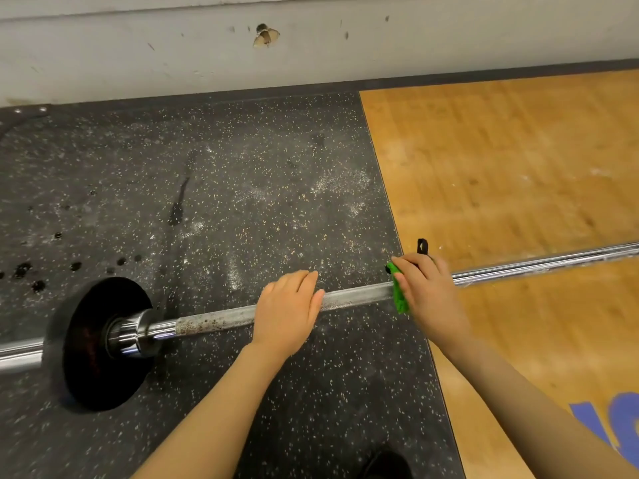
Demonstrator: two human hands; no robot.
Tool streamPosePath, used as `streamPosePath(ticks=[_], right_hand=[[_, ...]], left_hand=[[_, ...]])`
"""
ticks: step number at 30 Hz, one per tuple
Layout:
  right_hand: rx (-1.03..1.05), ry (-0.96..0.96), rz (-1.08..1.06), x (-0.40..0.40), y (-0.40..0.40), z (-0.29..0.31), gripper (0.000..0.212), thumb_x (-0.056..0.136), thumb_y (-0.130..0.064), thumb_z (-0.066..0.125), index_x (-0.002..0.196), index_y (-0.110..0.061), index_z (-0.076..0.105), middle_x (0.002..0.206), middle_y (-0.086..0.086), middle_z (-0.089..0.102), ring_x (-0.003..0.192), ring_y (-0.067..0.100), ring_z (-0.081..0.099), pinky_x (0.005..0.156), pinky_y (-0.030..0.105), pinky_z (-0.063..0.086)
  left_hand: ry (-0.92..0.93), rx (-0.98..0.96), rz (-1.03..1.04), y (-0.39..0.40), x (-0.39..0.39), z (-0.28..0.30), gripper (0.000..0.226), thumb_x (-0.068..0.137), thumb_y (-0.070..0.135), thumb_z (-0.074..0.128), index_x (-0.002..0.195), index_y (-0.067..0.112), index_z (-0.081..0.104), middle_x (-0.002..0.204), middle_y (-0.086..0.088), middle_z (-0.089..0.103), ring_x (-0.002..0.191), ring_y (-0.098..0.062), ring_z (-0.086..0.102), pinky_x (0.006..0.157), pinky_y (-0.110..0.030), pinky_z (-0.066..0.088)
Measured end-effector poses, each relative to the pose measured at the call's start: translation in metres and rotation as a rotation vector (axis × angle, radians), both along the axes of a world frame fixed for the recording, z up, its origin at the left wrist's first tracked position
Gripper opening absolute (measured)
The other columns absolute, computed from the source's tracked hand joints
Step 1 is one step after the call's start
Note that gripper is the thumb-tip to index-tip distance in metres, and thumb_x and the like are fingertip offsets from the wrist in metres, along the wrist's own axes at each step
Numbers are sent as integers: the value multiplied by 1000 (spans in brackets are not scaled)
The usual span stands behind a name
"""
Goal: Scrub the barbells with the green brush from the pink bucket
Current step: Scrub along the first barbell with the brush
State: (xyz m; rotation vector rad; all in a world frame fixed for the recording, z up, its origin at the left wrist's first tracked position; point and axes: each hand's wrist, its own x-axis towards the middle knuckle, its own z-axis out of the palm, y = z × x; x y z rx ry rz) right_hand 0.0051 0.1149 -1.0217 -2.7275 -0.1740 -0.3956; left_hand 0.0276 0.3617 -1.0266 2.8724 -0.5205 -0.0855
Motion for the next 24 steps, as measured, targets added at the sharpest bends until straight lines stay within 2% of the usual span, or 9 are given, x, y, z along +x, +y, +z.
streamPosePath(ticks=[5, 11, 14, 18, 20, 24], right_hand=[[-40, 2, 76, 4, 22, -4, 43, 98, -32, 36, 111, -5, 68, 105, 7, 64, 97, 26, 52, 84, 35, 47], [-149, 12, 187, 12, 52, -15, 40, 96, -33, 38, 99, -12, 72, 89, 2, 67, 74, 23, 56, 66, 32, 49], [-188, 31, 208, 8, 36, -17, 41, 95, -33, 37, 103, -11, 71, 91, 1, 68, 75, 22, 58, 67, 31, 49], [-196, 42, 128, 3, -12, -19, 45, 97, -34, 35, 106, -8, 70, 96, 6, 69, 84, 27, 59, 74, 35, 50], [-216, 24, 112, 3, -29, -18, 53, 102, -37, 28, 105, -7, 71, 96, 8, 68, 84, 29, 59, 75, 36, 50], [-175, 14, 91, 5, -13, -17, 60, 105, -38, 20, 101, -8, 71, 94, 7, 67, 84, 28, 56, 77, 36, 43]], left_hand=[[-70, 20, -2, -2, 12, -4, 49, 97, 38, 25, 113, 14, 65, 98, 1, 62, 79, -19, 58, 67, -34, 47], [-117, 16, -65, 0, 12, -11, 45, 97, 37, 28, 108, 14, 65, 100, 2, 62, 83, -19, 60, 68, -34, 49], [-146, 1, -74, 1, 11, -12, 44, 97, 36, 29, 107, 14, 65, 100, 2, 63, 84, -18, 60, 69, -33, 50], [-174, -1, -76, 1, 10, -14, 42, 97, 35, 29, 103, 15, 66, 99, 4, 63, 83, -15, 60, 69, -29, 49], [-181, -2, -84, 2, 9, -15, 42, 97, 35, 29, 102, 16, 66, 99, 4, 63, 83, -15, 60, 69, -29, 49], [-203, -12, -102, 1, 9, -16, 41, 97, 34, 30, 102, 15, 65, 100, 4, 63, 84, -15, 60, 70, -30, 49]])
